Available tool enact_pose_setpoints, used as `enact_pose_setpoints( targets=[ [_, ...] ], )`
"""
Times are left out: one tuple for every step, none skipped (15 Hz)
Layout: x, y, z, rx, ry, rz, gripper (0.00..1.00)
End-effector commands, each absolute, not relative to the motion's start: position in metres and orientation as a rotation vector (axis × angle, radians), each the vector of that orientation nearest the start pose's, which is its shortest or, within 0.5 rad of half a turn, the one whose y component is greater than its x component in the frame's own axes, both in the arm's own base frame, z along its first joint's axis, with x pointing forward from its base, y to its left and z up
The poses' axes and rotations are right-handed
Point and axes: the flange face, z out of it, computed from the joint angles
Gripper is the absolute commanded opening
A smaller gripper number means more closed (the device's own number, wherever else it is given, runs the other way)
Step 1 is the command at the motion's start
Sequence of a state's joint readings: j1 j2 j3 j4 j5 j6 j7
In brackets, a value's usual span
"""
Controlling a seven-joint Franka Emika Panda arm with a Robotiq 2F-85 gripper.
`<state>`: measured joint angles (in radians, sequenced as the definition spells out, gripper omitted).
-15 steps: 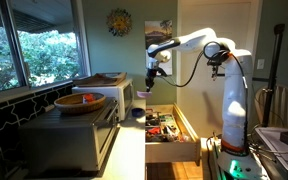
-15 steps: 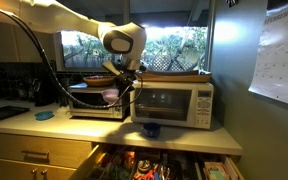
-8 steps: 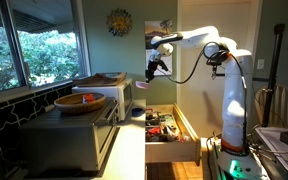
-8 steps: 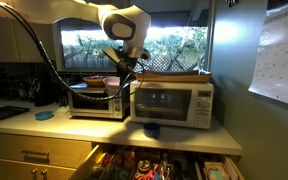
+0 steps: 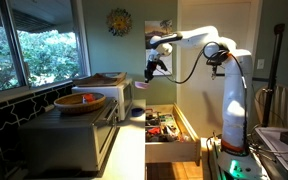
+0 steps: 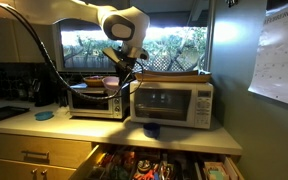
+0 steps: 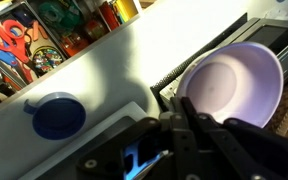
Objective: Lift the purple bowl and put it on the oven
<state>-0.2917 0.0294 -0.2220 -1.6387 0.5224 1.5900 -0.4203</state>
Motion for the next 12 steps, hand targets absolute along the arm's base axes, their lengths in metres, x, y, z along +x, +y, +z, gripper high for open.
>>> enact_pose_setpoints(
  targets=[
    [0.529,-0.172,0.618,-2.684,0.019,-0.178,0.01],
    [0.532,-0.151,0.627,-2.697,-0.028,-0.169,0.01],
    [0.535,-0.128,0.637,-2.706,-0.089,-0.161,0.01],
    [0.538,-0.108,0.646,-2.719,-0.136,-0.153,0.01],
    [0.541,-0.087,0.657,-2.724,-0.185,-0.151,0.01],
    [0.544,-0.065,0.666,-2.734,-0.227,-0.146,0.01],
    [0.547,-0.045,0.676,-2.742,-0.255,-0.140,0.01],
    [0.551,-0.025,0.683,-2.735,-0.262,-0.144,0.01],
    [0.553,-0.007,0.690,-2.735,-0.266,-0.140,0.01],
    [0.557,0.014,0.693,-2.731,-0.281,-0.139,0.01],
    [0.560,0.031,0.697,-2.732,-0.297,-0.133,0.01],
    [0.562,0.047,0.699,-2.731,-0.309,-0.124,0.01]
  ],
)
